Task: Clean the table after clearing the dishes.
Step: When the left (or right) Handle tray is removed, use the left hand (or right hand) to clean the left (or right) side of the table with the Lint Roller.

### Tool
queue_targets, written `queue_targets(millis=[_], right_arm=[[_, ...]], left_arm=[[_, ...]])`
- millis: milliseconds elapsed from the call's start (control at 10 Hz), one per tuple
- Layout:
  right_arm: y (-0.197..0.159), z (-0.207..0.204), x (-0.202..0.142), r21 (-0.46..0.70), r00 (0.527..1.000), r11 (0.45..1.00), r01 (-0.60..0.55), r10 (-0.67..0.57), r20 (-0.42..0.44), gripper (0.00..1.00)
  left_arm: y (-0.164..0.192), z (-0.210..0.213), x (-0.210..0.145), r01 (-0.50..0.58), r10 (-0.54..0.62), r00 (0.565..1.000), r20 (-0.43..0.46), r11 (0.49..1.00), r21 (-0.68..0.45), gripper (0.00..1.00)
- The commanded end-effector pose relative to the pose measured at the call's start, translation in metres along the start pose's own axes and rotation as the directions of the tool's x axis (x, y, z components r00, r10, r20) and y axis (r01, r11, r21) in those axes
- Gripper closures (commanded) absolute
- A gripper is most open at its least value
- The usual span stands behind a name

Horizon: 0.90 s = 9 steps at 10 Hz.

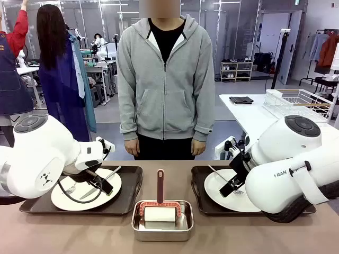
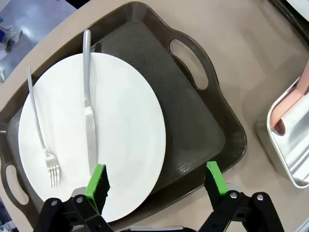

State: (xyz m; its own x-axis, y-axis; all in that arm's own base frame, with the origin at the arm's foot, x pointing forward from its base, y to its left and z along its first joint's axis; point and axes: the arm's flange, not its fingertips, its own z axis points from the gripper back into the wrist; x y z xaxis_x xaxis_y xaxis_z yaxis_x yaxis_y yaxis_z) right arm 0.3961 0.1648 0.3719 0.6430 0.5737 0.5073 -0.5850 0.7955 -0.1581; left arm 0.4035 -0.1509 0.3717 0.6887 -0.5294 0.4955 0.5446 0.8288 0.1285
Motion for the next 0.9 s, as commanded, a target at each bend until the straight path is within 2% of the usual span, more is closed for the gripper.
queue_targets(millis=[0, 800], right_arm=[[0.0000, 0.0000, 0.0000, 0.000, 1.000, 1.000, 0.000, 0.000, 0.000, 0.00], [0.0000, 0.0000, 0.0000, 0.000, 1.000, 1.000, 0.000, 0.000, 0.000, 0.00]], left_arm=[[-0.0002, 0.0000, 0.0000, 0.000, 0.000, 1.000, 0.000, 1.000, 0.000, 0.00], [-0.0002, 0.0000, 0.0000, 0.000, 0.000, 1.000, 0.000, 1.000, 0.000, 0.00]])
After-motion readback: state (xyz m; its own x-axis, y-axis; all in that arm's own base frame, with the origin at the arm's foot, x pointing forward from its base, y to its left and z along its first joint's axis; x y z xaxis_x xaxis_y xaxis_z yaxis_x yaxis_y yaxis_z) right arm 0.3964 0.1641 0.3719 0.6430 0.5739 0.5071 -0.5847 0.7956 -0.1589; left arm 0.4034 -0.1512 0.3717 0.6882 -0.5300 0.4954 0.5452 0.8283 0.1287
